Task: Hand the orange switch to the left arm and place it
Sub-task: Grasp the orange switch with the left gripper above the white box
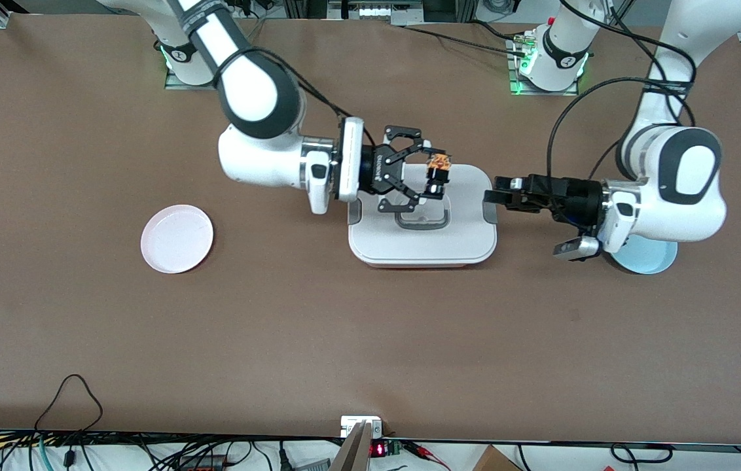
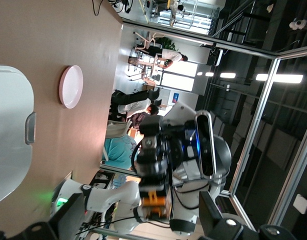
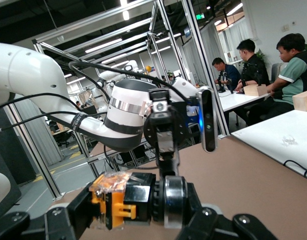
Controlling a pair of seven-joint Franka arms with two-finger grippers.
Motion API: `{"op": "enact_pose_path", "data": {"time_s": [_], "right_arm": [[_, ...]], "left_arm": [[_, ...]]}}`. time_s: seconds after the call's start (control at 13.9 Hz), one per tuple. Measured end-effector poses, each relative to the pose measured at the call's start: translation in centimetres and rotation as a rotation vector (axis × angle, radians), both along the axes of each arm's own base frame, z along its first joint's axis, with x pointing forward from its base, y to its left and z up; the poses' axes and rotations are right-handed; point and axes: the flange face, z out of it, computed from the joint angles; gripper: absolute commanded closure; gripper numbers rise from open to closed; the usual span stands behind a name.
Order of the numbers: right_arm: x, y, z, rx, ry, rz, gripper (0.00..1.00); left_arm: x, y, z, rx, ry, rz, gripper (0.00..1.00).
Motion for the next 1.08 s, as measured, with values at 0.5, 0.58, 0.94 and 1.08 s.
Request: {"op": "enact_pose_path", "data": {"time_s": [0.5, 0.58, 0.94, 1.08], "right_arm": [[-1.9, 2.1, 0.0, 0.0, 0.015, -0.008, 0.99], [-1.9, 2.0, 0.0, -0.001, 0.015, -0.008, 0.99], [-1.1, 1.4, -0.5, -0.015, -0.029, -0.019, 0.99], [-0.9, 1.2, -1.3, -0.026, -0.045, -0.021, 0.99]], "left_arm": [[-0.2, -0.7, -1.6, -0.045, 0.074, 0.03, 0.0], [-0.3, -0.7, -1.6, -0.045, 0.091, 0.027, 0.0], [-2.0, -1.6, -1.0, -0.047, 0.115, 0.006, 0.0], [-3.1, -1.8, -0.3, -0.048, 0.113, 0.0, 0.0]]}}
